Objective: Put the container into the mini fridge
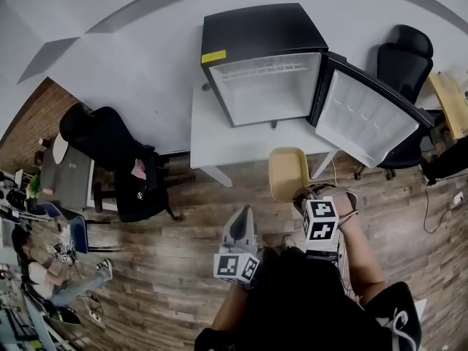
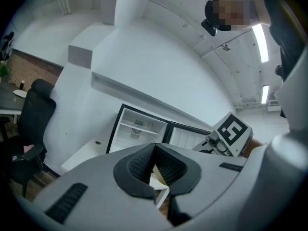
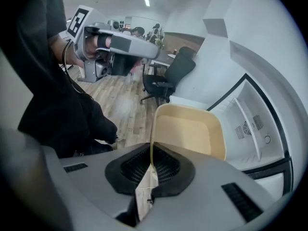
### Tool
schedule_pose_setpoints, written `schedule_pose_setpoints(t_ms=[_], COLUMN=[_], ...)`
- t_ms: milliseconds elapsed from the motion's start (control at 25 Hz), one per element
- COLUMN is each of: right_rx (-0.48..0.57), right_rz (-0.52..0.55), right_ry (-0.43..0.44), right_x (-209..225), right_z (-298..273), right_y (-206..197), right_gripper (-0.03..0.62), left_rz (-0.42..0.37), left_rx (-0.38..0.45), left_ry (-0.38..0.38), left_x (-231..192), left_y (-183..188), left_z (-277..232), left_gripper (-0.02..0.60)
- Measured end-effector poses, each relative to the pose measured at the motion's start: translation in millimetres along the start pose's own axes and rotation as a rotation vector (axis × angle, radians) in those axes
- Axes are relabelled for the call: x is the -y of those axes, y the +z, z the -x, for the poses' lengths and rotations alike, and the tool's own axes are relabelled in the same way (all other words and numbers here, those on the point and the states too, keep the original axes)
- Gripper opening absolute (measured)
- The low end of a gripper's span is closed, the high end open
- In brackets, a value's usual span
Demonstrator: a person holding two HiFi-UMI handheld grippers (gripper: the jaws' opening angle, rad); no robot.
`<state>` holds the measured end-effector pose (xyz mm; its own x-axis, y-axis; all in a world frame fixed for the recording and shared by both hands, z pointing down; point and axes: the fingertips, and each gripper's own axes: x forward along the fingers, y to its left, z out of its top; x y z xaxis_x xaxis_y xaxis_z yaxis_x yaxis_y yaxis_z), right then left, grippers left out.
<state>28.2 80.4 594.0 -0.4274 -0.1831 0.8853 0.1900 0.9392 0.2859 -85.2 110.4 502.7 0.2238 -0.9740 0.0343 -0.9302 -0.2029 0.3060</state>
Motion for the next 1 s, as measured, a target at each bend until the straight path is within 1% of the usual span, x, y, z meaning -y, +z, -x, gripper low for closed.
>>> schedule_pose_setpoints(t_ms=[120, 240, 360, 520, 640, 800, 1000], right_rx=[0.006, -0.002, -0.017, -0.045, -0.053, -0.064, -0.068], right_rz=[0.005, -0.003, -0.023, -0.073, -0.102, -0.115, -0.123], right_ry=[-0.006, -0.019, -0.039, -0.086, -0.11, -0.134, -0.162], right_x=[33, 71, 113, 163, 189, 217, 253], right_z=[-6, -15, -23, -27, -27, -27, -26], right_y=[2, 4, 6, 9, 16, 23, 23], right_gripper=[0.029, 0.029, 0.029, 0.029, 0.029, 0.029, 0.029], left_rz=[0.015, 0.007, 0.014, 0.008, 0.021, 0.044, 0.039], left_rx=[-0.004, 0.001, -0.002, -0.031, -0.051, -0.081, -0.108], left_ry=[0.006, -0.015, -0.058, -0.136, -0.186, -0.234, -0.258], left_x=[-17, -36, -56, -74, -82, -89, -96], left_y=[4, 11, 19, 28, 29, 31, 31], left_z=[-29, -63, -98, -138, -160, -183, -208], left_gripper=[0.021, 0.021, 0.021, 0.021, 0.021, 0.021, 0.021])
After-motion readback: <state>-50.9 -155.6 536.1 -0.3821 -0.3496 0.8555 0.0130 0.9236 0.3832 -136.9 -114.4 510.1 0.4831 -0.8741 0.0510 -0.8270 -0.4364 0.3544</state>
